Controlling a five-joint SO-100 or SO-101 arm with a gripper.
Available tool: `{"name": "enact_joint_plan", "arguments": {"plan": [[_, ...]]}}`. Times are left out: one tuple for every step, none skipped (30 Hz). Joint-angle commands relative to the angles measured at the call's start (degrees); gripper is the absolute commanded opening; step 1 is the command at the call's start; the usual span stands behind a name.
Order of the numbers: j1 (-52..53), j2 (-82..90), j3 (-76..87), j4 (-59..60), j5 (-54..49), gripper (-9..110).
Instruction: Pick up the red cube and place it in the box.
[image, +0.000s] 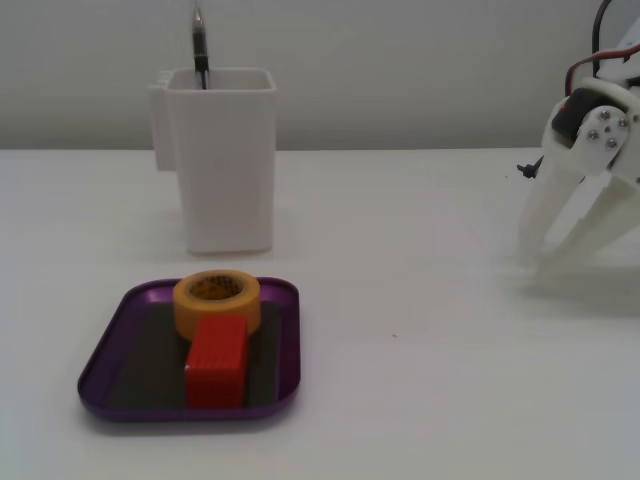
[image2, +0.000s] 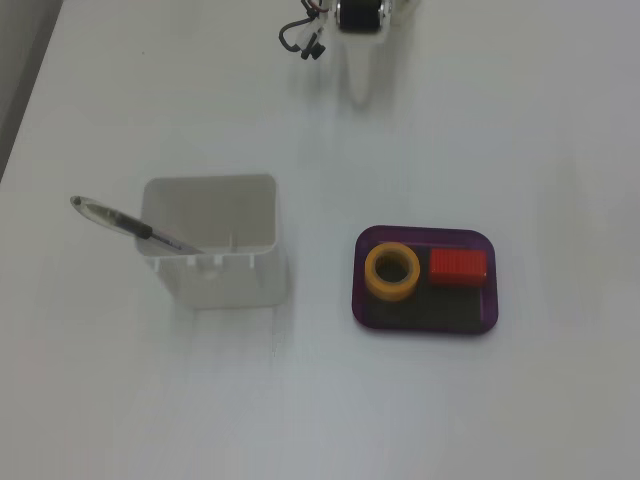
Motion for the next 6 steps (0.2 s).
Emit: {"name": "enact_joint_plan", "arguments": {"plan": [[0.44,4.66,0.18,-0.53,0.0,0],[0.44,4.66,0.18,-0.53,0.0,0],[0.44,4.66,0.18,-0.53,0.0,0],[0.44,4.66,0.18,-0.53,0.0,0],[0.44,4.66,0.18,-0.53,0.0,0],[0.44,4.66,0.18,-0.53,0.0,0]]}}
